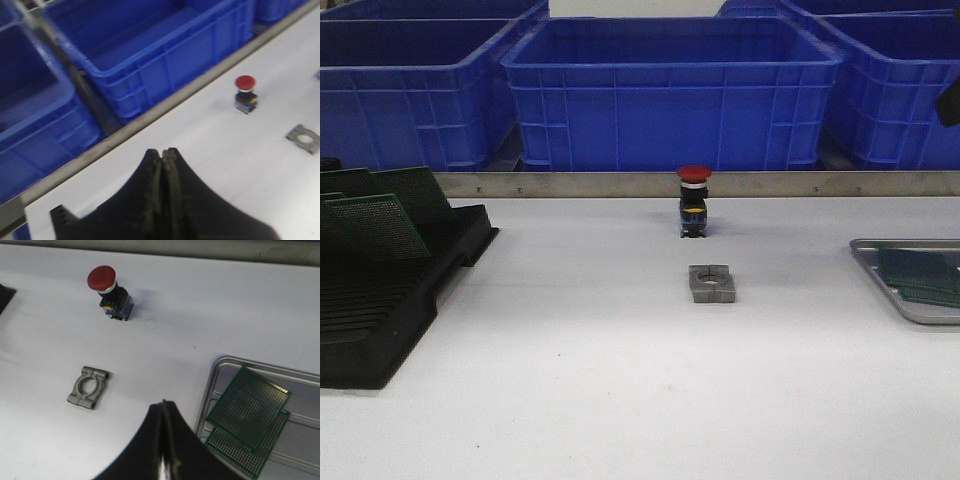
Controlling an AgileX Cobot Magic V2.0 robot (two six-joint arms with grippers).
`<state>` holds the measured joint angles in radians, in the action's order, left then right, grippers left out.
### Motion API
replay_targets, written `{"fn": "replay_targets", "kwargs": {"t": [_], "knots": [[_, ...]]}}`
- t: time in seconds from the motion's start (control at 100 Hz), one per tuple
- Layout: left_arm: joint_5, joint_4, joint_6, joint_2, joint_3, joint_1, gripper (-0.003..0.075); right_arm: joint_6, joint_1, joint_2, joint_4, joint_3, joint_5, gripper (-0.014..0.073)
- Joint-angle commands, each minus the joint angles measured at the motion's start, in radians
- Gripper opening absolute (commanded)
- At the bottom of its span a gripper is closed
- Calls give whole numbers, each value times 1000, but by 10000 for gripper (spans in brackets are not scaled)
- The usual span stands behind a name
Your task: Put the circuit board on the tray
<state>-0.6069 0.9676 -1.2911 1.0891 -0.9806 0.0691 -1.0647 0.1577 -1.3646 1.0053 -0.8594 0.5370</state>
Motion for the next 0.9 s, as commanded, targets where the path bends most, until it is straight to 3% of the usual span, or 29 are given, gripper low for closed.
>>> {"fn": "replay_targets", "kwargs": {"t": [0.0,0.26,0.51,0.89], "knots": [[152,45,66,-70,19,12,-20,-13,-22,85,25,-2,-60,-113],[314,142,101,-189,156,12,-20,-13,-204,235,34,117,-365,-113],[362,188,101,-282,230,8,-20,-13,-329,420,68,290,-642,-113],[409,188,50,-478,388,-110,-20,-13,-343,859,82,496,-681,-113]]}}
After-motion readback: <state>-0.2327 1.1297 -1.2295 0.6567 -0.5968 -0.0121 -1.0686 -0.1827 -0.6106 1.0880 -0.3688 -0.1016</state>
